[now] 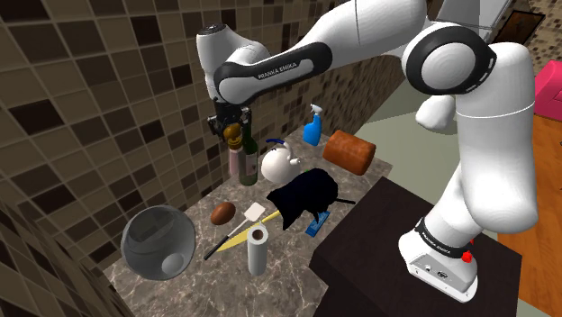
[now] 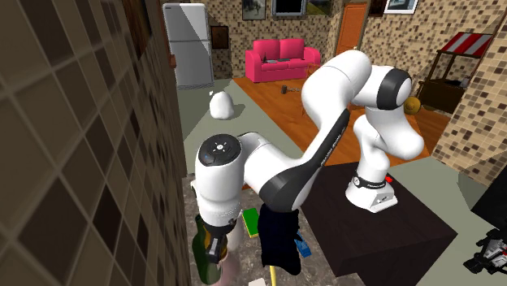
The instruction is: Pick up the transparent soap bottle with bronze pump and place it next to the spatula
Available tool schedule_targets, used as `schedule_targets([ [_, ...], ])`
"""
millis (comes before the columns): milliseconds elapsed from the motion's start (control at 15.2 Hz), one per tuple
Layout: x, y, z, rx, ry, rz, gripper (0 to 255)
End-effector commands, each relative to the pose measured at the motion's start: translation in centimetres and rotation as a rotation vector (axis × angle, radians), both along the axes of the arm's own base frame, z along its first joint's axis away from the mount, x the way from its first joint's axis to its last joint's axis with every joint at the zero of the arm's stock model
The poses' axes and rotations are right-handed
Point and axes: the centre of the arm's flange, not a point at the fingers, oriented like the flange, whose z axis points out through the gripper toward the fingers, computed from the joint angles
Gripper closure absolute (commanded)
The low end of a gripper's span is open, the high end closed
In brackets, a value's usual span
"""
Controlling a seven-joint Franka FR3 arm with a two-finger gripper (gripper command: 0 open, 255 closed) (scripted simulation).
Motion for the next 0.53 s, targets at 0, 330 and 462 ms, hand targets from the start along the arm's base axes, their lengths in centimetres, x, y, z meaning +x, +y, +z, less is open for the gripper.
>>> schedule_targets([
  [0,-0.1,0.1,-1.0,0.0,-0.001,0.0,255],
  [330,-0.1,0.1,-3.6,0.0,-0.001,0.0,255],
  [462,-0.1,0.1,-4.7,0.0,-0.001,0.0,255],
])
